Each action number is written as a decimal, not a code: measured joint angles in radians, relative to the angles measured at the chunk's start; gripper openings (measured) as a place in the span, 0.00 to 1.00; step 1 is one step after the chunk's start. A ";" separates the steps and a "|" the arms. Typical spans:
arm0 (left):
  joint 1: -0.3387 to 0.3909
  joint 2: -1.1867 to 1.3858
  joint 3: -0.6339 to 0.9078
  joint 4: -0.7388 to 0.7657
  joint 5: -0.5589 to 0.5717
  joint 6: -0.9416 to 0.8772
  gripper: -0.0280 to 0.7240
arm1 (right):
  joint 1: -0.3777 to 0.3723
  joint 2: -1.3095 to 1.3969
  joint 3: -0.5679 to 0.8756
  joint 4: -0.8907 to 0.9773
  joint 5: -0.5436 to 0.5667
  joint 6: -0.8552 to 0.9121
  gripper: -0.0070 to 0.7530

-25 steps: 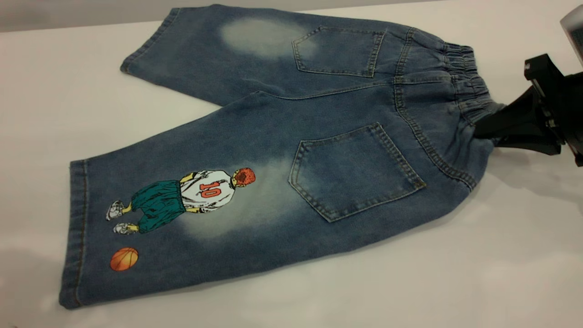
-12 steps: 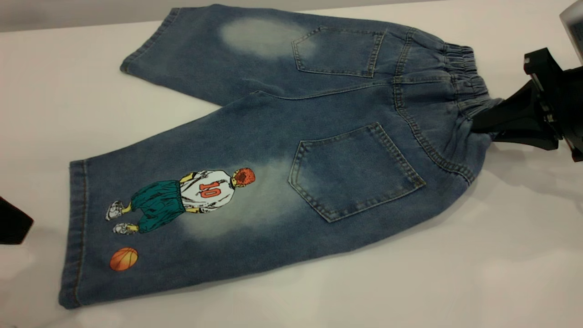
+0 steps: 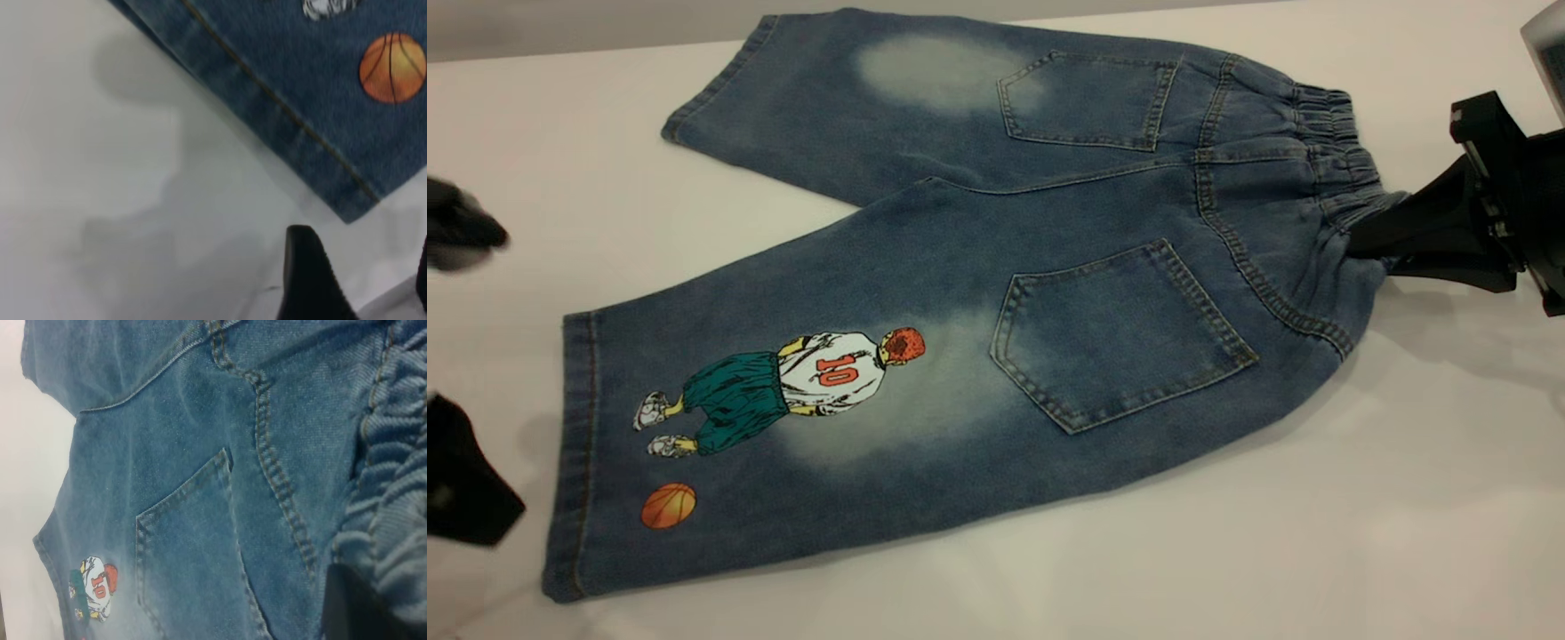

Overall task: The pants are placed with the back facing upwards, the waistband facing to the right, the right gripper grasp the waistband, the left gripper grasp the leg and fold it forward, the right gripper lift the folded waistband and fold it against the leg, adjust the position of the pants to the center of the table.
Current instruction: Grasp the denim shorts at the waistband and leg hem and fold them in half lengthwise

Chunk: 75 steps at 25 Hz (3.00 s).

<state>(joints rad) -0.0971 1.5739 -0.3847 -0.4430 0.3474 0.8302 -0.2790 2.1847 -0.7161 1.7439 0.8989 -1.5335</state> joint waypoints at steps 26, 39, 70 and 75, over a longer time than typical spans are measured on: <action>-0.116 0.181 -0.056 -0.010 -0.146 -0.004 0.52 | 0.000 0.000 0.000 0.000 0.005 -0.001 0.07; -0.228 0.290 -0.097 0.003 -0.159 -0.001 0.52 | 0.000 0.000 0.000 0.000 0.005 -0.002 0.07; -0.225 0.386 -0.101 0.001 -0.166 -0.003 0.47 | 0.000 0.000 0.000 0.000 0.024 -0.002 0.08; -0.224 0.392 -0.100 0.010 -0.190 -0.001 0.15 | 0.000 0.000 0.000 0.001 0.027 -0.002 0.08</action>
<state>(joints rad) -0.3212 1.9660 -0.4849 -0.4329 0.1574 0.8288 -0.2790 2.1847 -0.7161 1.7448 0.9260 -1.5356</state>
